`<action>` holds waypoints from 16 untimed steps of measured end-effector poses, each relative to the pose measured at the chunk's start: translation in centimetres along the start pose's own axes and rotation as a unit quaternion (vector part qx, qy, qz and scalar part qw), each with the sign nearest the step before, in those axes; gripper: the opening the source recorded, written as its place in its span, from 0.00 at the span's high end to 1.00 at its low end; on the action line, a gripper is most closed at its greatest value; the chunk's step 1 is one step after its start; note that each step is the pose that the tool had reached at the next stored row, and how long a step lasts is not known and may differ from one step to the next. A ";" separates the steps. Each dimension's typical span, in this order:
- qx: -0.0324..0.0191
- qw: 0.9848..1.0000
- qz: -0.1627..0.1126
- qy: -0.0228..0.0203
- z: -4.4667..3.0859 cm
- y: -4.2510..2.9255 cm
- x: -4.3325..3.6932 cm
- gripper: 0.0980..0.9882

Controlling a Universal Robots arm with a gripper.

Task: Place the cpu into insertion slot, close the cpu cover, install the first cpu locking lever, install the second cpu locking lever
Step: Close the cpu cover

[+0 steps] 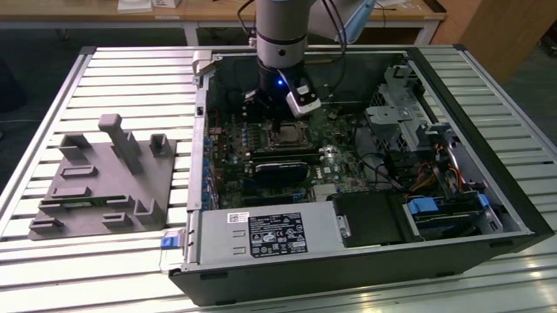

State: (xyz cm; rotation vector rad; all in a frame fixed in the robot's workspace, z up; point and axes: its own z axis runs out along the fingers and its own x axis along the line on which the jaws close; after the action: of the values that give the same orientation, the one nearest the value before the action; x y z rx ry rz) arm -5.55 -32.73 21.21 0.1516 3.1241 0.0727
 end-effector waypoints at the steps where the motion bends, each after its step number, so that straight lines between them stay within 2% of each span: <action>1: 0.000 1.000 0.000 0.001 0.00 0.02 -0.30 0.99; 6: 0.001 1.000 0.000 0.007 0.02 0.19 -2.14 0.99; 8: 0.001 1.000 0.001 0.009 0.03 0.24 -2.64 0.99; 11: 0.001 1.000 0.001 0.010 -0.42 0.27 -2.68 0.99; 16: 0.001 1.000 0.001 0.010 -2.06 0.34 -2.70 0.99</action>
State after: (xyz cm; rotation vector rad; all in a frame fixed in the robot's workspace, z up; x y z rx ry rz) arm -2.86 -32.74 23.30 0.1536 3.1434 0.0713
